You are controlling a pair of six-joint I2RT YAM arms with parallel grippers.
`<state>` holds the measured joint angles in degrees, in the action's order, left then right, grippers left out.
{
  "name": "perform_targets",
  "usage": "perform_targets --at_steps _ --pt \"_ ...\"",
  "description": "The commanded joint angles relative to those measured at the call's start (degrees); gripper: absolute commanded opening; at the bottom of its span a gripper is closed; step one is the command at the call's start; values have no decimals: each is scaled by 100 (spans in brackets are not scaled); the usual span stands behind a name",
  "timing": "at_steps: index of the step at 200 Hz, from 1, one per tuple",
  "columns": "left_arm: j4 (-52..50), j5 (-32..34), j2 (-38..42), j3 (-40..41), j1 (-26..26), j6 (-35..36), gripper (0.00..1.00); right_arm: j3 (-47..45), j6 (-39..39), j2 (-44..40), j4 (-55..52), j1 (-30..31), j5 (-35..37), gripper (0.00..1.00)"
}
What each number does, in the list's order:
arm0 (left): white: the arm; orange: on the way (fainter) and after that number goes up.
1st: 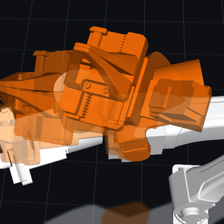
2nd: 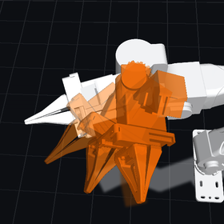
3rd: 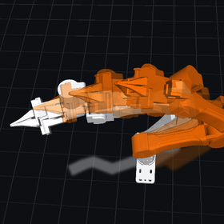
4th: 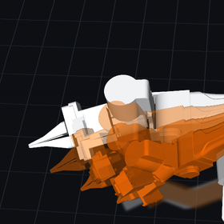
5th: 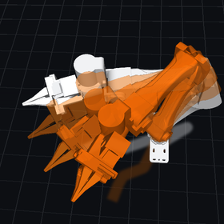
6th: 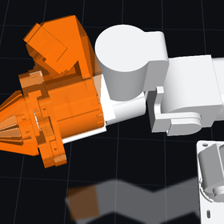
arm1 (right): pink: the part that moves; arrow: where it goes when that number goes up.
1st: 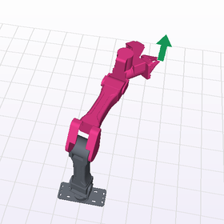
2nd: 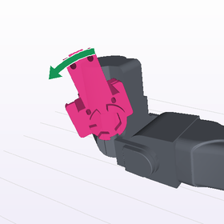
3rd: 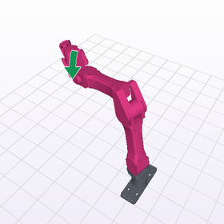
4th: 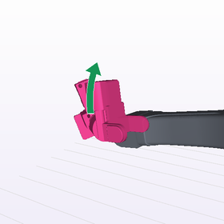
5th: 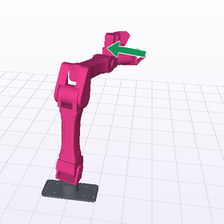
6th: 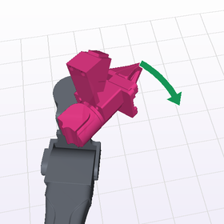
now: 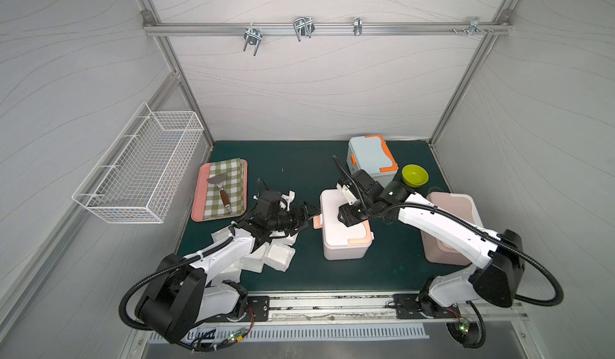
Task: Open first aid kits and take out gauze
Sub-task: Fasten the fastener of the first aid kit.
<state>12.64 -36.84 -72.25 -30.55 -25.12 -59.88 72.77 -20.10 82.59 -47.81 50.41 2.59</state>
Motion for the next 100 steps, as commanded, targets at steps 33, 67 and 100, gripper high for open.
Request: perform_targets --at_steps 33,67,100 --pt "1099 -176 -571 -2 -294 -193 96 -411 -85 123 -676 66 250 48" --pt "1799 -65 -811 5 -510 -363 96 -369 -53 133 -639 65 155 48" --pt "2182 -25 -981 42 -606 -508 96 -321 -30 166 -585 75 7 48"
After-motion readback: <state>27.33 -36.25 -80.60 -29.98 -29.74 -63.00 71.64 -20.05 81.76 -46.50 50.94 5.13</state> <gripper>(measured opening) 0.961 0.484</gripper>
